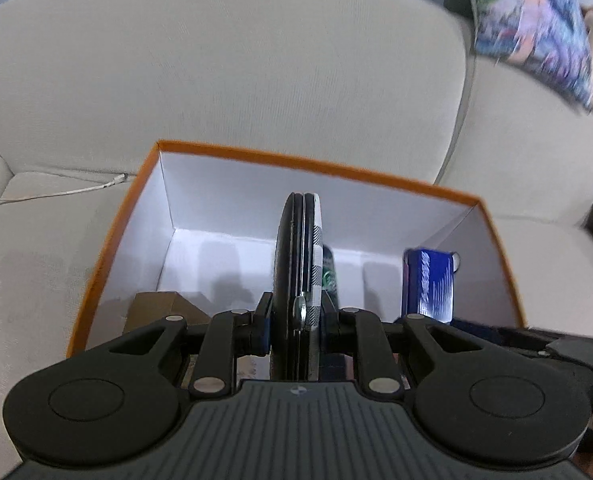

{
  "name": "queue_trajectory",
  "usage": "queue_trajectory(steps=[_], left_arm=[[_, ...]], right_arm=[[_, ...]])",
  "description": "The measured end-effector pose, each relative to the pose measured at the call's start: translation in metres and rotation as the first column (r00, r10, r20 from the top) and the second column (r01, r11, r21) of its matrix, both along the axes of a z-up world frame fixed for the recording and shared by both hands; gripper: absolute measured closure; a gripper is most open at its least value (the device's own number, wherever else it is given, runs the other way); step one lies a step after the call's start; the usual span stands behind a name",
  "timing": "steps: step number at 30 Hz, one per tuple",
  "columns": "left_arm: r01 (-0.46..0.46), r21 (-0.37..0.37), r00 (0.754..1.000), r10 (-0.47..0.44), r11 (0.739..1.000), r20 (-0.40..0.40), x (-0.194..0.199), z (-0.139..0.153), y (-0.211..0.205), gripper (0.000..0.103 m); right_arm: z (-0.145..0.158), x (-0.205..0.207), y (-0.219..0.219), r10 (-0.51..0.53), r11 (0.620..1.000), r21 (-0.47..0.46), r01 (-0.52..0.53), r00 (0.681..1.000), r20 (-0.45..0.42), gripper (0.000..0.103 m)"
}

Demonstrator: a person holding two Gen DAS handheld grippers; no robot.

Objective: Organize rigid objects
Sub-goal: 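Lower the plaid case into the shoebox with the left tool while the right tool releases the tin inside, then move the left tool to the clear cotton cube while the right tool approaches the yellow tape measure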

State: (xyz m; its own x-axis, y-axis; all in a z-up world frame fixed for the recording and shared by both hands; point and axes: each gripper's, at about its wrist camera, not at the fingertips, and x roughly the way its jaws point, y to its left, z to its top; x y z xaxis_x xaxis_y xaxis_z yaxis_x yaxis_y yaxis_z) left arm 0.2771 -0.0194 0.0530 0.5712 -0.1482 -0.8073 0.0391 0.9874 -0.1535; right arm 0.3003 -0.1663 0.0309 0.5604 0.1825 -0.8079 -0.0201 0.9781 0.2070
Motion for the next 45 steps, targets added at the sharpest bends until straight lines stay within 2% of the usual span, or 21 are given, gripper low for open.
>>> queue_trajectory(steps=[6,12,16,18,22,24,28,32,35,39,43,45], left_arm=[[0.002,0.027,0.996,0.000,1.000,-0.084,0.009,-0.026,-0.005,0.080],[-0.013,-0.038,0.989,0.007,0.999,-0.151,0.017,-0.041,0.005,0.079],[-0.016,-0.053,0.988,0.007,0.998,-0.153,0.020,-0.040,0.007,0.078],[-0.015,-0.062,0.988,0.006,0.998,-0.155,0.022,-0.038,0.009,0.073],[-0.024,-0.066,0.993,0.016,0.998,-0.120,0.022,-0.030,0.012,0.067],[-0.026,-0.069,0.995,0.019,0.997,-0.095,0.021,-0.023,0.014,0.060],[-0.026,-0.069,0.997,0.022,0.997,-0.070,0.018,-0.009,0.018,0.059],[-0.025,-0.053,0.999,0.023,0.998,-0.036,0.010,0.010,0.021,0.059],[-0.021,-0.038,1.000,0.021,0.999,-0.005,-0.002,0.029,0.023,0.055],[-0.009,-0.027,0.999,0.010,1.000,0.052,-0.035,0.057,0.023,0.043],[0.010,-0.015,0.996,-0.009,1.000,0.087,-0.076,0.068,0.021,0.041],[0.006,-0.023,0.997,-0.004,1.000,0.081,-0.095,0.066,0.026,0.039]], right_arm=[[-0.022,0.006,0.012,0.020,0.998,-0.054,-0.021,1.000,-0.023,0.057],[-0.024,0.010,0.009,0.015,0.998,-0.057,-0.017,0.999,-0.031,0.057],[-0.024,0.013,0.015,0.015,0.997,-0.079,-0.018,0.999,-0.033,0.057],[-0.025,0.013,0.016,0.017,0.996,-0.085,-0.019,0.999,-0.029,0.057],[-0.024,0.013,0.018,0.024,0.995,-0.101,-0.026,1.000,-0.016,0.056],[-0.021,0.010,0.018,0.030,0.994,-0.102,-0.030,1.000,-0.003,0.056],[-0.012,0.006,0.020,0.038,0.994,-0.105,-0.036,0.999,0.020,0.056],[0.007,-0.005,0.021,0.050,0.994,-0.104,-0.045,0.997,0.052,0.056],[0.030,-0.021,0.022,0.063,0.992,-0.115,-0.053,0.994,0.088,0.055],[0.061,-0.050,0.024,0.074,0.991,-0.121,-0.057,0.988,0.138,0.049],[0.082,-0.090,0.026,0.076,0.993,-0.097,-0.061,0.984,0.164,0.048],[0.083,-0.106,0.030,0.092,0.990,-0.119,-0.073,0.983,0.160,0.047]])
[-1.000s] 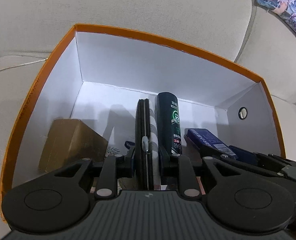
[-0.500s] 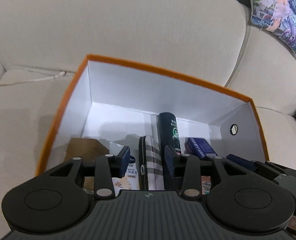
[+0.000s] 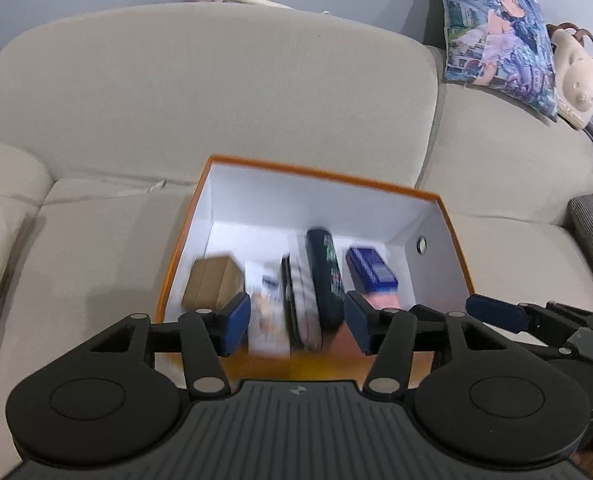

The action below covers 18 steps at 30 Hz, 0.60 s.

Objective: Organize rigid objects
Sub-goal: 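Move the left tool to the clear cotton cube while the right tool approaches the yellow tape measure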

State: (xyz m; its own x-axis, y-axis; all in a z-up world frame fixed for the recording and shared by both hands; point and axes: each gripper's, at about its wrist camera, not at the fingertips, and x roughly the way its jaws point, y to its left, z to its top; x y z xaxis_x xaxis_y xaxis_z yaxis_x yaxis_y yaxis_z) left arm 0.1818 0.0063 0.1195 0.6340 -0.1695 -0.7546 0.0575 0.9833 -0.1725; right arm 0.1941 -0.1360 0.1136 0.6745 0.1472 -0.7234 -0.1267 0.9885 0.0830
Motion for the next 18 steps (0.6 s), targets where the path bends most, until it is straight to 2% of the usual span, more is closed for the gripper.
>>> queue_trajectory(steps=[5,8,13,18], left_arm=[[-0.016,-0.005,0.999,0.016,1.000,-0.039,-0.033,-0.016,0.017,0.039],[-0.035,-0.027,0.996,0.033,0.999,-0.088,-0.046,-0.033,0.024,0.039],[-0.047,-0.035,0.990,0.042,0.998,-0.133,-0.052,-0.056,0.028,0.039],[-0.037,-0.046,0.989,0.030,0.998,-0.144,-0.048,-0.072,0.025,0.039]], right_arm=[[-0.009,-0.043,-0.001,-0.013,1.000,0.020,0.013,1.000,-0.013,0.046],[-0.021,-0.059,-0.003,-0.026,0.999,0.035,0.028,0.999,-0.043,0.045],[-0.046,-0.072,-0.010,-0.054,0.995,0.075,0.063,0.992,-0.118,0.044],[-0.057,-0.068,-0.013,-0.051,0.996,0.060,0.061,0.988,-0.147,0.041]])
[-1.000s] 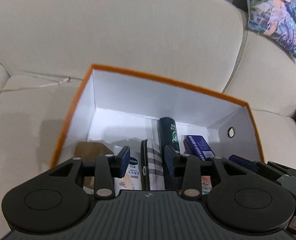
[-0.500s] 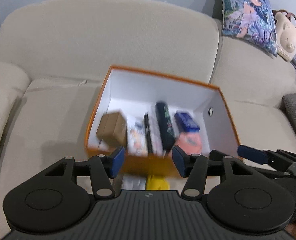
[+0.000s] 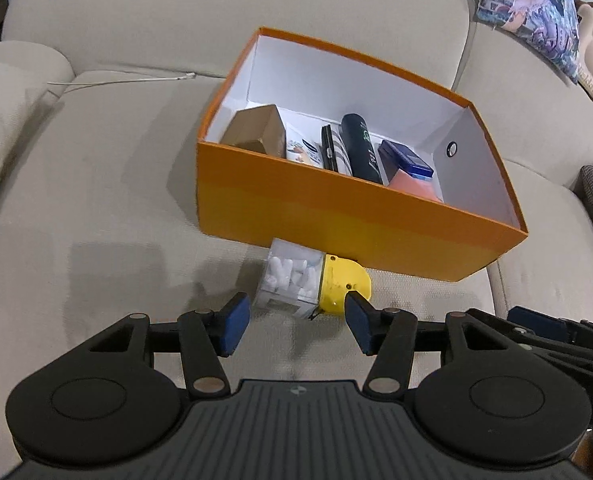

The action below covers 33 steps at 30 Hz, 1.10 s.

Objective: Organize rigid objects
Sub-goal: 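Move the left tool to the clear cotton cube while the right tool approaches the yellow tape measure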

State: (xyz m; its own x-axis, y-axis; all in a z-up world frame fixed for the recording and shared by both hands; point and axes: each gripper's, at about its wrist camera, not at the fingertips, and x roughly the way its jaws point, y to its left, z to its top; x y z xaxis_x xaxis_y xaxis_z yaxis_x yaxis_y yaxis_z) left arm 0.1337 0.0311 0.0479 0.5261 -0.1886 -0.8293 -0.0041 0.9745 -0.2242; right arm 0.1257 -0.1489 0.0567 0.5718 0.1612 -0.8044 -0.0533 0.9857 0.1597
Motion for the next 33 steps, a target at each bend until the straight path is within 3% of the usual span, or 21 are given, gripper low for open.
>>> queue_trajectory(steps=[8,16,24,28,33], left_arm=[[0.016,0.028,1.000,-0.016,0.999,-0.026,0.020,-0.024,-0.015,0.035],[0.011,0.110,0.998,-0.005,0.994,-0.057,0.039,-0.047,-0.019,0.032],[0.029,0.110,0.997,-0.021,0.993,-0.072,0.048,-0.058,-0.023,0.041],[-0.011,0.072,0.997,0.016,0.997,-0.076,0.049,-0.062,-0.014,0.047],[-0.088,0.120,0.990,0.100,0.989,-0.099,0.042,-0.059,0.010,0.048]], right_arm=[[-0.016,0.015,-0.009,-0.010,1.000,-0.001,0.010,0.999,-0.048,0.035],[-0.025,0.025,-0.013,-0.013,1.000,-0.018,0.012,0.998,-0.060,0.026],[-0.031,0.031,-0.006,0.004,1.000,-0.014,-0.005,0.997,-0.078,0.025],[-0.032,0.034,-0.001,0.010,1.000,-0.019,-0.011,0.996,-0.086,0.022],[-0.039,0.039,0.006,0.014,0.999,-0.029,-0.017,0.995,-0.100,0.021]])
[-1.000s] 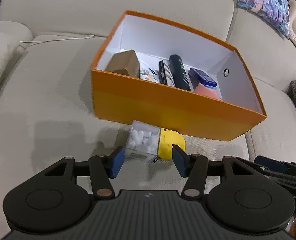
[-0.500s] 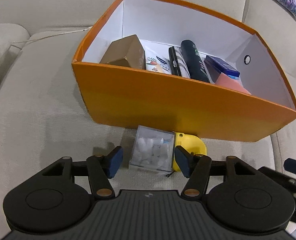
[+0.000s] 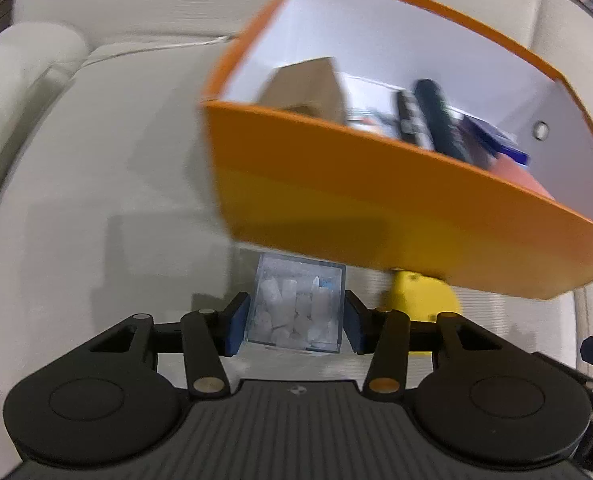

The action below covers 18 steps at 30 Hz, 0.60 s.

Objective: Organize rigid objects
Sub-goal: 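Move the left tool to the clear cotton cube while the right tool approaches the yellow tape measure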

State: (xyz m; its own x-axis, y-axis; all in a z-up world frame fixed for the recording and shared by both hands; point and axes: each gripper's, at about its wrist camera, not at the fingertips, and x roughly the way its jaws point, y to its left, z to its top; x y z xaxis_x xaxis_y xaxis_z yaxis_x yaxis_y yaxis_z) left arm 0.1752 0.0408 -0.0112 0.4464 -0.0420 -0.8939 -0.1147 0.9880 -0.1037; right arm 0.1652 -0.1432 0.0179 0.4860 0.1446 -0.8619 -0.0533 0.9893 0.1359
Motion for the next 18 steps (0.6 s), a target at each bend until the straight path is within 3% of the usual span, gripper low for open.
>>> queue_trajectory(steps=[4,11,18], left_arm=[[-0.051,0.001,0.998,0.051,0.999,-0.028,-0.006,0.001,0.020,0.049],[-0.035,0.003,0.999,0.035,0.999,-0.029,-0.011,0.002,0.028,0.049],[-0.030,0.002,0.999,0.030,1.000,-0.031,-0.006,-0.001,0.030,0.049]], right_arm=[[-0.012,0.010,0.012,0.009,1.000,0.027,-0.008,1.000,-0.009,0.021],[-0.030,0.023,0.038,0.006,0.997,0.072,-0.004,0.999,-0.037,0.021],[-0.041,0.029,0.064,0.028,1.000,0.013,-0.028,0.998,-0.059,0.022]])
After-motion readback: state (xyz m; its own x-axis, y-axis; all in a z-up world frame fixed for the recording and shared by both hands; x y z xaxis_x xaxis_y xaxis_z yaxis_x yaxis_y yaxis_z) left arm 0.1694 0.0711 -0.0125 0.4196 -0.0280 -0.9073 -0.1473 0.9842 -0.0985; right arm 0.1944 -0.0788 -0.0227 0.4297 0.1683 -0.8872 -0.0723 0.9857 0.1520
